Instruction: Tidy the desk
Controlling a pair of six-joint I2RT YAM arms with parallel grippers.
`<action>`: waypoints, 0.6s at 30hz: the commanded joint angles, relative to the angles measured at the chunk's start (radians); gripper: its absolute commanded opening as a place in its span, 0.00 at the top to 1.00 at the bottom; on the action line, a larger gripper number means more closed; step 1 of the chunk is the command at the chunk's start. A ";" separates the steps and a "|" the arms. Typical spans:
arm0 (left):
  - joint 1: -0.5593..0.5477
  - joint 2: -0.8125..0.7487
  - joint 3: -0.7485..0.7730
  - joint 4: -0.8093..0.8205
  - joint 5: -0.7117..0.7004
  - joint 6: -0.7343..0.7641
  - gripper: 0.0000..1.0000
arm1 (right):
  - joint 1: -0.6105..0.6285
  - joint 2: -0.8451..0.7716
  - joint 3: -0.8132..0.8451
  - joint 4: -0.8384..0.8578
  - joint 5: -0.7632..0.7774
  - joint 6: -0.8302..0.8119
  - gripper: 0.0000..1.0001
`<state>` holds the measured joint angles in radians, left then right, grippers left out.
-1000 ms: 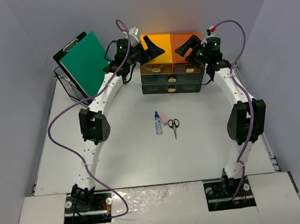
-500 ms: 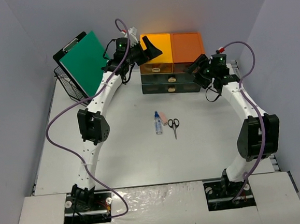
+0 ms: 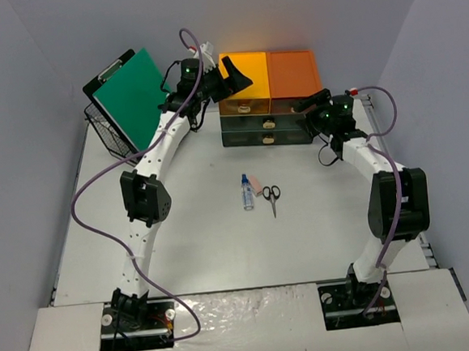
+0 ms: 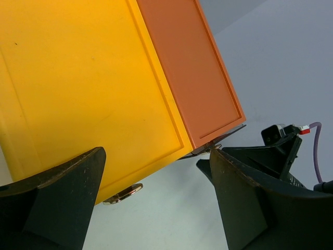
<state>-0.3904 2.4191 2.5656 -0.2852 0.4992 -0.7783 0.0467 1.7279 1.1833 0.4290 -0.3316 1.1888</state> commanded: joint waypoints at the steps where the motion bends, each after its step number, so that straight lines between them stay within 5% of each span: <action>1: 0.016 -0.028 0.007 -0.112 -0.025 0.020 0.20 | 0.001 0.010 -0.005 0.301 0.009 0.163 0.34; 18: 0.022 -0.036 0.013 -0.126 -0.035 0.025 0.20 | 0.008 0.046 -0.050 0.376 0.041 0.232 0.68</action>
<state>-0.3841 2.4187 2.5748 -0.3067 0.4921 -0.7698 0.0471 1.7830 1.1224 0.6590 -0.3029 1.4059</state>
